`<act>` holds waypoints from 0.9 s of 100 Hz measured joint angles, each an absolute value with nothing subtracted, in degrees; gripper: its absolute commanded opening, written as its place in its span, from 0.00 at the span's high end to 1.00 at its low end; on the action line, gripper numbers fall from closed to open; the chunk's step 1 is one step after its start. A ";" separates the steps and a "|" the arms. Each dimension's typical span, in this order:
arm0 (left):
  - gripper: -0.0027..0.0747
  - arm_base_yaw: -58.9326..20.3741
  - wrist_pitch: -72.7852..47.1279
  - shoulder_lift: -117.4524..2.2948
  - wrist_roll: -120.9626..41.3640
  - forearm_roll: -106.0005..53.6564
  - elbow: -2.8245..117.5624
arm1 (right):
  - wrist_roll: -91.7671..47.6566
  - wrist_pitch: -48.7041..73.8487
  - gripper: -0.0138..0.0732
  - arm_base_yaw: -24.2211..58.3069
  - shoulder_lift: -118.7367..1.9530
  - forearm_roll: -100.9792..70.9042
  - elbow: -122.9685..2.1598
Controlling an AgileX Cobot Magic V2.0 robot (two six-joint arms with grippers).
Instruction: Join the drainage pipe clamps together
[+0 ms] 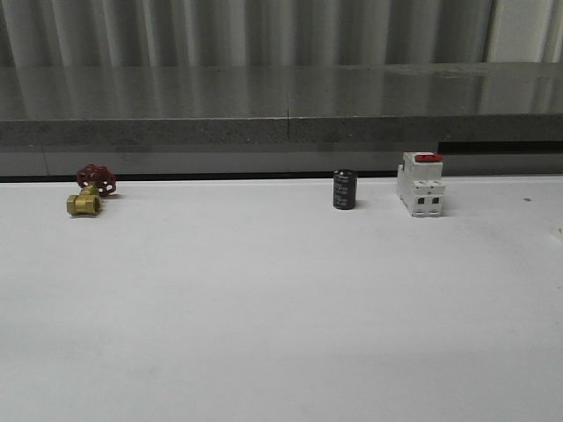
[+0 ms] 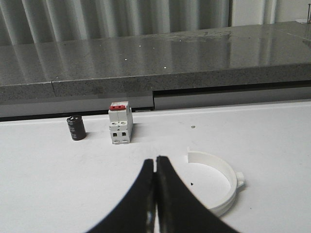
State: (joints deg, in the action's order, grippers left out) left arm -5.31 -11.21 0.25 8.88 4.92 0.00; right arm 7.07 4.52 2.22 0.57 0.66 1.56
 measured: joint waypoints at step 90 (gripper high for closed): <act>0.99 -5.31 -19.22 -6.88 8.88 0.00 15.16 | 7.07 4.52 0.92 2.22 0.57 0.66 1.56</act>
State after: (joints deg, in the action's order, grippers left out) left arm -5.31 -19.22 -6.88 8.88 0.00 15.16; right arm 7.07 4.52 2.22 0.57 0.66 1.56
